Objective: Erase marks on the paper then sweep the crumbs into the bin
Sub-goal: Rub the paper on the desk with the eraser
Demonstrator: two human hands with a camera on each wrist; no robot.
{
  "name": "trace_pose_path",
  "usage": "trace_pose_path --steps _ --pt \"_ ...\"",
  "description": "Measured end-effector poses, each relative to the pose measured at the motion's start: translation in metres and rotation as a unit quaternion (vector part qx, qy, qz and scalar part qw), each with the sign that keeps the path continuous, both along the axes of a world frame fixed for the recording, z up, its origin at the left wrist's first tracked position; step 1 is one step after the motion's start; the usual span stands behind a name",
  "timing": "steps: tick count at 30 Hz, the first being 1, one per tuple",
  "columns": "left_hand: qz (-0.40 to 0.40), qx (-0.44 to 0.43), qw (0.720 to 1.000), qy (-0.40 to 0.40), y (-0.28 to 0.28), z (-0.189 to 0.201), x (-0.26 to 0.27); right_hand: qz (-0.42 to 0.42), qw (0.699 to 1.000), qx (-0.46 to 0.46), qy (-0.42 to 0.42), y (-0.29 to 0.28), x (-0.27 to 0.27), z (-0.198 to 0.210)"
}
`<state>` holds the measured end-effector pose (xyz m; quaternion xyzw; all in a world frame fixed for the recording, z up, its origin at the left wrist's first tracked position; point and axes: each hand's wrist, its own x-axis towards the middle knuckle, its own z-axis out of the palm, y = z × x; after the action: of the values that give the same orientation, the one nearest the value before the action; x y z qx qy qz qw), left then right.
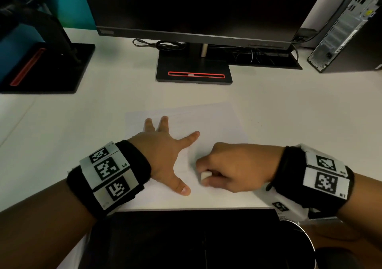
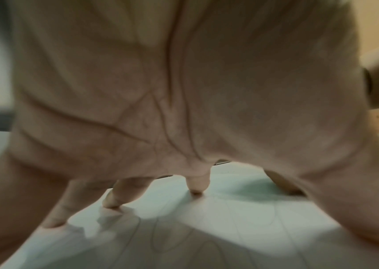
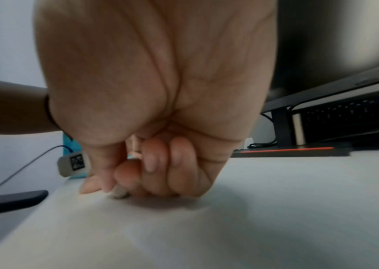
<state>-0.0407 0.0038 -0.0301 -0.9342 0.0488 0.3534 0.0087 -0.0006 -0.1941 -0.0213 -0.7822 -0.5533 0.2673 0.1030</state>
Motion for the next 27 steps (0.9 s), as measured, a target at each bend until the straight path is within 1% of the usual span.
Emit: trace_pose_path --steps 3,5,7,9,11,14,16,18,20,22,24,25,27 --pt "0.001 -0.001 1.0 0.001 0.0 0.0 0.001 -0.03 0.998 -0.006 -0.049 0.001 0.013 0.002" --pt "0.0 -0.001 1.0 0.001 0.0 -0.001 0.001 -0.033 0.996 0.005 -0.081 0.005 0.009 -0.001" --pt "-0.001 0.001 1.0 -0.001 0.0 -0.002 0.001 0.001 0.997 0.017 -0.072 0.009 -0.004 -0.004" --pt "0.0 0.001 1.0 -0.002 0.0 -0.002 0.001 0.016 0.999 0.007 -0.035 0.008 -0.008 -0.003" --pt "0.001 -0.001 1.0 0.001 0.0 -0.001 0.001 -0.003 0.999 -0.005 -0.034 0.005 0.002 0.001" --pt "0.003 -0.005 1.0 0.004 0.0 0.0 0.002 -0.041 0.996 -0.009 -0.074 0.005 0.011 0.002" --pt "0.0 -0.001 1.0 0.002 0.0 -0.001 0.001 -0.024 0.997 0.0 -0.074 0.009 0.001 -0.001" --pt "-0.002 0.002 1.0 -0.001 0.0 -0.002 0.001 0.002 0.999 0.003 -0.04 0.01 -0.008 -0.001" --pt "0.0 0.004 1.0 -0.001 0.0 -0.002 0.0 -0.005 1.0 -0.009 -0.027 0.009 -0.002 0.002" --pt "0.0 0.001 1.0 -0.001 0.0 -0.002 0.0 -0.035 0.998 -0.012 -0.049 0.009 0.008 0.005" --pt "-0.001 -0.002 1.0 -0.002 0.0 -0.002 0.0 -0.048 0.996 -0.006 -0.072 0.013 0.007 0.002" --pt "-0.001 -0.002 1.0 -0.004 0.001 -0.002 0.001 -0.041 0.997 0.002 -0.071 0.015 0.002 0.0" --pt "-0.004 0.001 1.0 -0.007 0.001 -0.003 0.0 -0.013 0.999 0.015 -0.04 0.019 -0.011 -0.002"
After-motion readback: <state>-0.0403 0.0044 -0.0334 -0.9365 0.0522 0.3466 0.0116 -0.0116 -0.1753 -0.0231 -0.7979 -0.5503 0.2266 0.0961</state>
